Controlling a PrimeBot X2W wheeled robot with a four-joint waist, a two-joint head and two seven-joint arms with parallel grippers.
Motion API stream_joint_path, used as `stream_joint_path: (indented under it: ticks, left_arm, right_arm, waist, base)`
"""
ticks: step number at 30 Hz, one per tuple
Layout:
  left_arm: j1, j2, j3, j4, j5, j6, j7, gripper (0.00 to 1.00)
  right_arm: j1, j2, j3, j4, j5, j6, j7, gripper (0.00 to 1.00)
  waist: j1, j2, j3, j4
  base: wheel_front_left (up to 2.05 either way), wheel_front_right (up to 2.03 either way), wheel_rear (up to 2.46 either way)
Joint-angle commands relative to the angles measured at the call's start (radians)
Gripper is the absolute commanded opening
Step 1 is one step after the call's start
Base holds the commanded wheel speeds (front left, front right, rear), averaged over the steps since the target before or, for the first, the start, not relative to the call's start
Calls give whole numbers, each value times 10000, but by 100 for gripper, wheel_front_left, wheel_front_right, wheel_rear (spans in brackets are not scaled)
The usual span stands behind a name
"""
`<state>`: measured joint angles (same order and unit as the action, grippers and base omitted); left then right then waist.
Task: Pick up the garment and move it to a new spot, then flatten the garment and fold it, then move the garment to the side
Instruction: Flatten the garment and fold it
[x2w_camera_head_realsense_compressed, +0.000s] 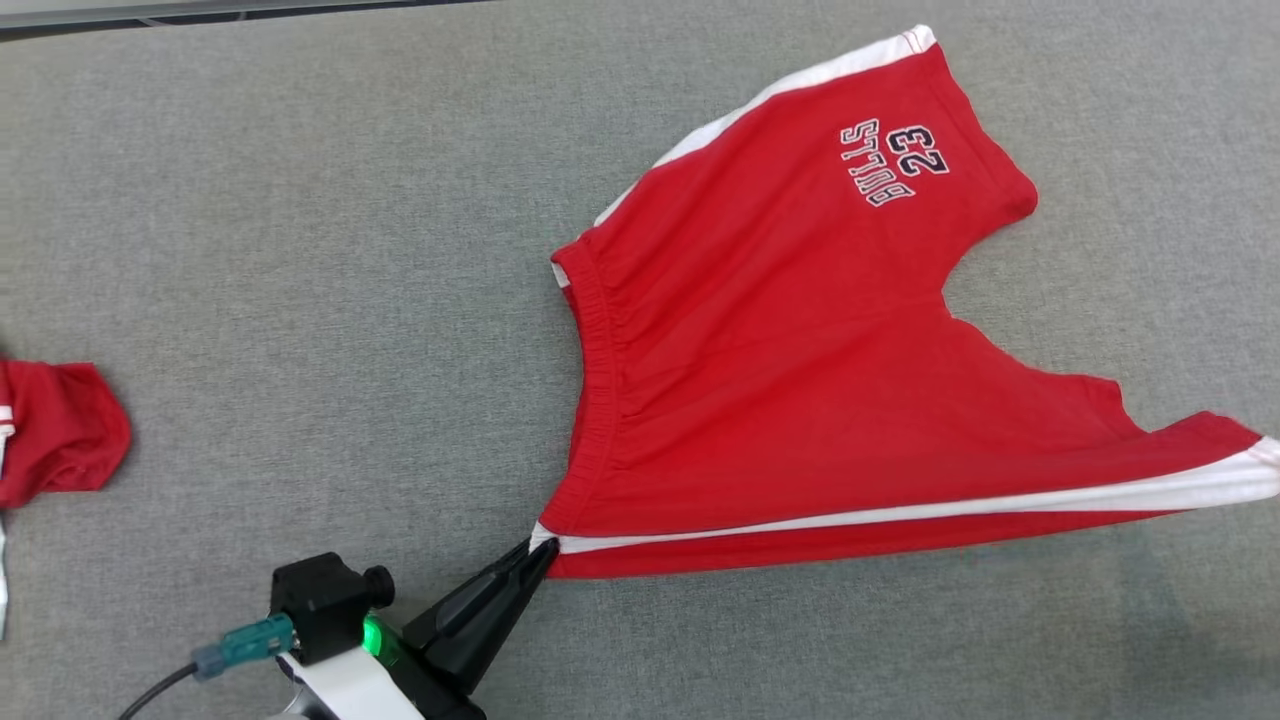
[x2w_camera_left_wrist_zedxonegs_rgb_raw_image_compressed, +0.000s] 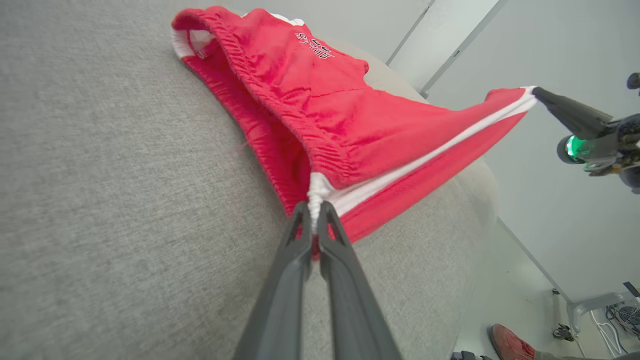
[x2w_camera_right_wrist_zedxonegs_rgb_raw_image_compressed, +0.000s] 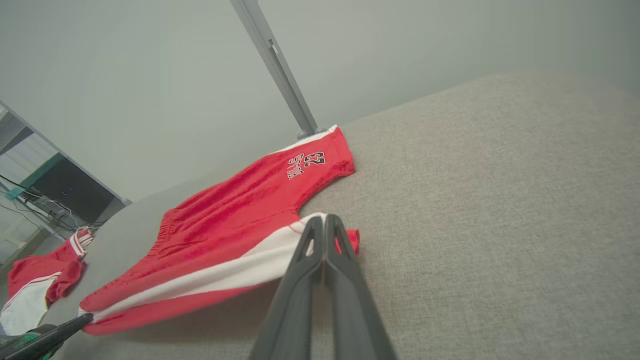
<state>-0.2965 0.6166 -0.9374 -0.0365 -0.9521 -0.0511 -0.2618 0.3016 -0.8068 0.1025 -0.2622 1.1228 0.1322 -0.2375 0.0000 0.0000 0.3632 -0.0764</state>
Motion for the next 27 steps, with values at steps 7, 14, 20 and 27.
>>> stream_joint_path:
  ticks: [7, 14, 20, 27]
  left_arm:
    - [-571, -507, 414, -250, -1675, -373, 809, 0]
    - [-1707, -1268, 813, -157, -3540, -428, 2213, 0]
    - [-2817, -1682, 1461, -159, -5110, -112, 3333, 0]
    - [-3585, -1638, 2155, -304, -5770, 127, 3629, 0]
  right_arm:
    - [-874, 352, -1107, 172, -408, -28, 1066, 0]
    - [-2853, 138, -985, 630, -324, -25, 2166, 0]
    - [-5073, -221, -472, 1239, -210, -23, 3072, 0]
    - [-7506, -532, 373, 2181, -80, -25, 3761, 0]
  waist:
    - [0, 0, 162, 372]
    - [0, 0, 850, 591]
    - [0, 0, 1524, 669]
    - [0, 0, 2072, 770]
  base:
    - [0, 0, 0]
    - [0, 0, 0]
    - [0, 0, 0]
    - [0, 0, 0]
